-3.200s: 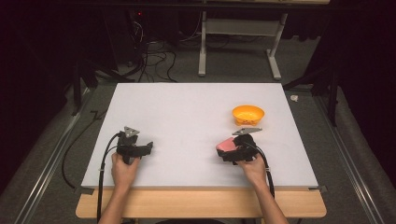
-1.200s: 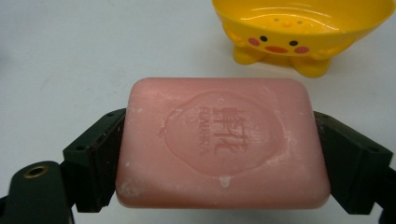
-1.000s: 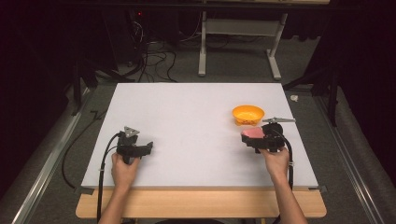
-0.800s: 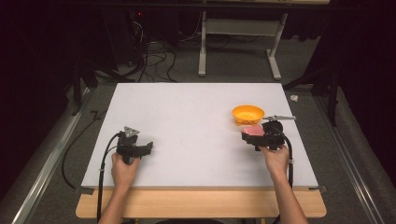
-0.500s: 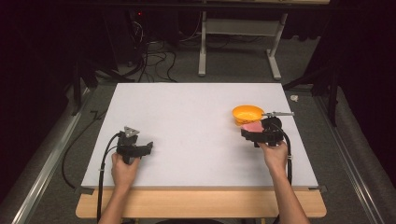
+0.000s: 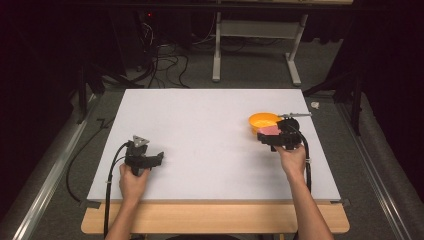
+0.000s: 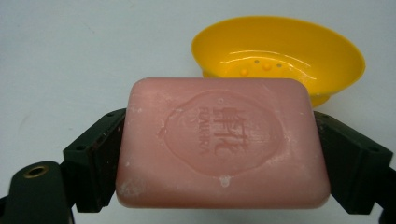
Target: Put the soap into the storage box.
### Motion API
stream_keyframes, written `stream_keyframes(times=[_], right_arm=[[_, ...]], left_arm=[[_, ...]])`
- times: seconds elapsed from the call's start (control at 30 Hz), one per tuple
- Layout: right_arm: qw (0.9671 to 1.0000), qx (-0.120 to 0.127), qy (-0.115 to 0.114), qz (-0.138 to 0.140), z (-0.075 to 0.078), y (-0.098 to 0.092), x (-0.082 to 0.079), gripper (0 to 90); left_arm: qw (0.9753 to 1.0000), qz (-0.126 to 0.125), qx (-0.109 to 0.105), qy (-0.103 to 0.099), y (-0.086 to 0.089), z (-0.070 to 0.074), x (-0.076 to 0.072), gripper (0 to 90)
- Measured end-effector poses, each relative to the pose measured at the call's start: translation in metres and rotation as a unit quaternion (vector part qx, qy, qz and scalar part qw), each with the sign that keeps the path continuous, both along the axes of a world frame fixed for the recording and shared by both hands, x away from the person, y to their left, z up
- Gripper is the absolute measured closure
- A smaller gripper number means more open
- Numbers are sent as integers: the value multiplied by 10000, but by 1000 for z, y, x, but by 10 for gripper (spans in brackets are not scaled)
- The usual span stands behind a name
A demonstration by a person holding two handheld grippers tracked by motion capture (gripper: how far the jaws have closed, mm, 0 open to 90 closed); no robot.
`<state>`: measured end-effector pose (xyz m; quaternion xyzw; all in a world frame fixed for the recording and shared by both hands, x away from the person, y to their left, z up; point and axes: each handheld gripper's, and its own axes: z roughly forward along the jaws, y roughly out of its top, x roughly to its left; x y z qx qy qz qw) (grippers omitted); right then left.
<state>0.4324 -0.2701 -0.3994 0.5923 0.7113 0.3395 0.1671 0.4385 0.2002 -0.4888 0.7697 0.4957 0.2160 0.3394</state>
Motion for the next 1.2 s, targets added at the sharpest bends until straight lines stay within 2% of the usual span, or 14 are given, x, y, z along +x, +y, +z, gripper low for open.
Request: stream_keyframes(times=[0.3,0.57,1.13,1.2], right_arm=[[10000,-22,65,-61,5,1,10,136],[9998,-160,94,-39,10,8,21,136],[9986,-239,285,-384,7,11,50,135],[9981,-331,323,-399,7,11,53,135]], left_arm=[[10000,-1,-2,2,0,0,0,187],[10000,-2,-2,1,0,0,0,187],[10000,8,-6,2,0,0,0,187],[10000,8,-7,1,0,0,0,187]])
